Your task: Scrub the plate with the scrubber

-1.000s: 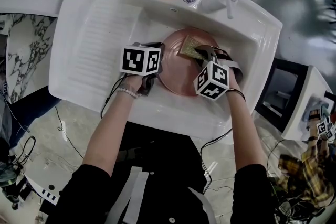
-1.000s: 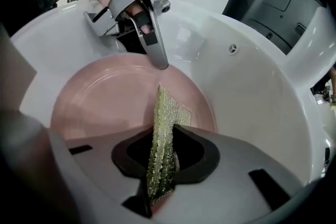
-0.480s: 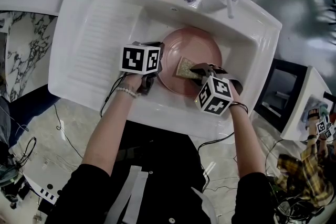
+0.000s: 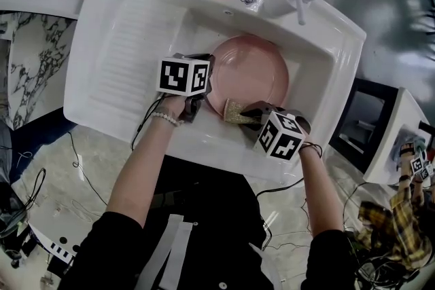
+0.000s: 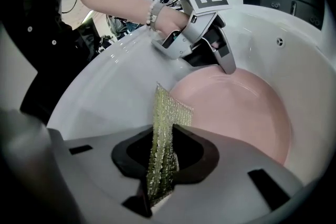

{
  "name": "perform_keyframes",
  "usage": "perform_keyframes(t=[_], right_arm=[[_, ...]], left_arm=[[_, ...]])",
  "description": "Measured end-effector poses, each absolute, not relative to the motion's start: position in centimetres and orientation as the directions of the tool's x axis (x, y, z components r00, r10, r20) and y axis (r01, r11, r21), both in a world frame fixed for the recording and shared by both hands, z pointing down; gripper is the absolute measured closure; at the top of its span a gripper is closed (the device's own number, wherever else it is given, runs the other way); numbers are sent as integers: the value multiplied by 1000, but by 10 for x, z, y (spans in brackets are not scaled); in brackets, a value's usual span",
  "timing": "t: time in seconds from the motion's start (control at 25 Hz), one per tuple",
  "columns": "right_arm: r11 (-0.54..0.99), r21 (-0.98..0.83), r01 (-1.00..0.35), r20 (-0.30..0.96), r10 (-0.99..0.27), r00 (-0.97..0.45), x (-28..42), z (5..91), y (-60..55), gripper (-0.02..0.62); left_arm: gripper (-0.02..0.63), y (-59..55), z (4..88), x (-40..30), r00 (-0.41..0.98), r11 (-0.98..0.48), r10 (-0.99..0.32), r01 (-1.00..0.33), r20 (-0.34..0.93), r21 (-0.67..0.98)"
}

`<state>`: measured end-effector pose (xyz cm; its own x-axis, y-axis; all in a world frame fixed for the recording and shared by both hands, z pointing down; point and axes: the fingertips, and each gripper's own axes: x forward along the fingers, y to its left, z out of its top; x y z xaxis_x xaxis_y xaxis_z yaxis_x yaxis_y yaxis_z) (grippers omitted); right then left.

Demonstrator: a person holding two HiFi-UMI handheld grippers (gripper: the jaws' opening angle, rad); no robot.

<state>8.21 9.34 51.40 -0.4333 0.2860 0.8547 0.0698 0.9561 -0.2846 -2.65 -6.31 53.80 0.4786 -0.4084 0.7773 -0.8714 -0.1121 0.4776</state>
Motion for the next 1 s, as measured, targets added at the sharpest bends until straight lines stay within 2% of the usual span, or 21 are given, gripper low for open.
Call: perform_keyframes(t=[0.2, 0.32, 0.52, 0.68, 0.84, 1.0], right_arm=[[939, -319, 128, 840, 343, -421, 79, 505, 98, 520], [949, -257, 180, 857, 310, -411, 79, 497, 89, 520], [961, 36, 275, 908, 84, -412, 74, 498, 49, 520], [870, 323, 373, 889, -144, -434, 60, 501, 10, 522], [744, 484, 460, 831, -225, -509, 44, 503, -14, 522], [665, 587, 462, 775, -295, -559, 32, 506, -37, 522]], left_arm=[[591, -63, 536, -28, 481, -126, -409, -871, 775, 474], [591, -62, 535, -28, 481, -126, -411, -872, 775, 474], [591, -64, 533, -28, 474, -126, -421, -875, 773, 468], [591, -64, 532, -29, 467, -132, -424, -880, 776, 457], [591, -65, 532, -29, 468, -134, -425, -879, 775, 457], [591, -65, 531, -29, 467, -135, -427, -880, 774, 456]])
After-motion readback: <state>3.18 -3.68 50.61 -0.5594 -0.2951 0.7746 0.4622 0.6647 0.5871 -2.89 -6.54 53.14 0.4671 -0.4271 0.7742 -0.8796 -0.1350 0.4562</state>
